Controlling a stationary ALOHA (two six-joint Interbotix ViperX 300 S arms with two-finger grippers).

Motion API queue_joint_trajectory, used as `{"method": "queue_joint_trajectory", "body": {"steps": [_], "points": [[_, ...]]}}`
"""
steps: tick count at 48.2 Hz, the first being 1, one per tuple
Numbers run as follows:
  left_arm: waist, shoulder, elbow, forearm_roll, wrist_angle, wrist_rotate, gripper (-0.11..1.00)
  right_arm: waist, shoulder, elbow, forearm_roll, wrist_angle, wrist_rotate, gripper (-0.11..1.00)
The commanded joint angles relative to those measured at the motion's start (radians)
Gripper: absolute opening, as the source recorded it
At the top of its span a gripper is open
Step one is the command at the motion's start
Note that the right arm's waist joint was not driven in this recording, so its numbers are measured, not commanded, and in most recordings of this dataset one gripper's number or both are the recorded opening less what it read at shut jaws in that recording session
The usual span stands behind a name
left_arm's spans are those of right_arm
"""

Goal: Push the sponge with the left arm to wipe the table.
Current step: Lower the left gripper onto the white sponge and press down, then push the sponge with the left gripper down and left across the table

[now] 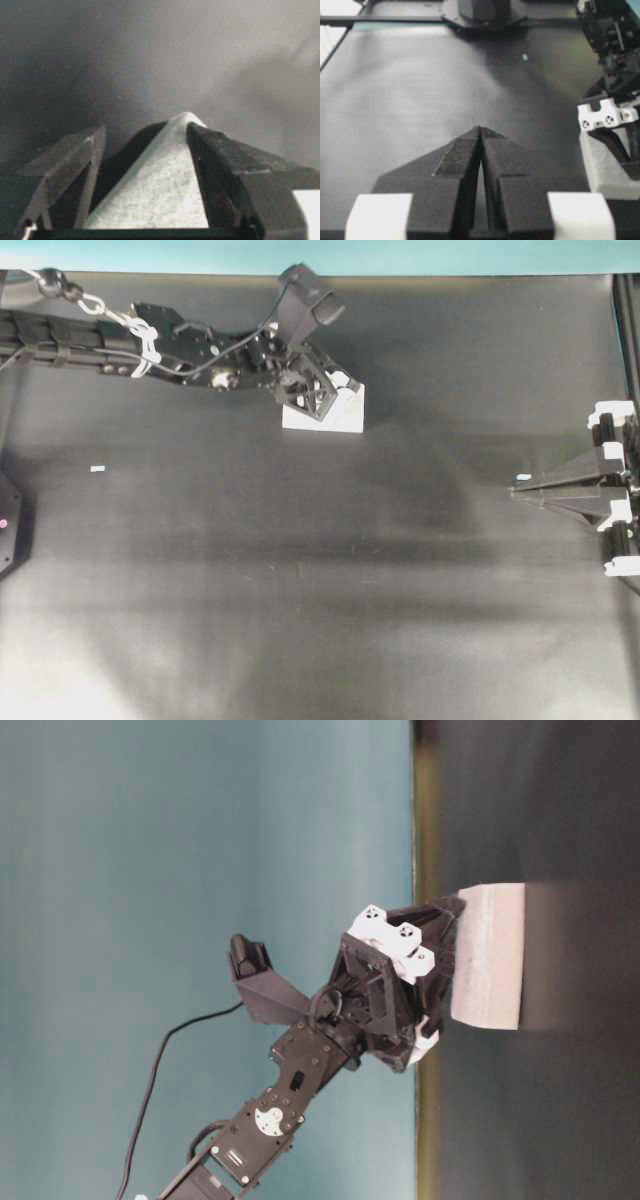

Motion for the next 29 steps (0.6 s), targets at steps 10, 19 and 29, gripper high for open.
{"method": "queue_joint_trajectory", "body": {"steps": [10,19,29], "points": [[-0.028,-0.015,0.046,0.002,0.003,-0.014,0.62,0.0,0.002,0.0,0.002,-0.005,-0.003,0.0],[-0.048,-0.055,0.107,0.002,-0.003,-0.043,0.61,0.0,-0.017,0.005,0.0,-0.005,-0.003,0.0],[-0.091,-0.124,0.187,0.003,-0.005,-0.075,0.61,0.0,-0.048,0.014,0.002,0.005,-0.005,0.0]]}}
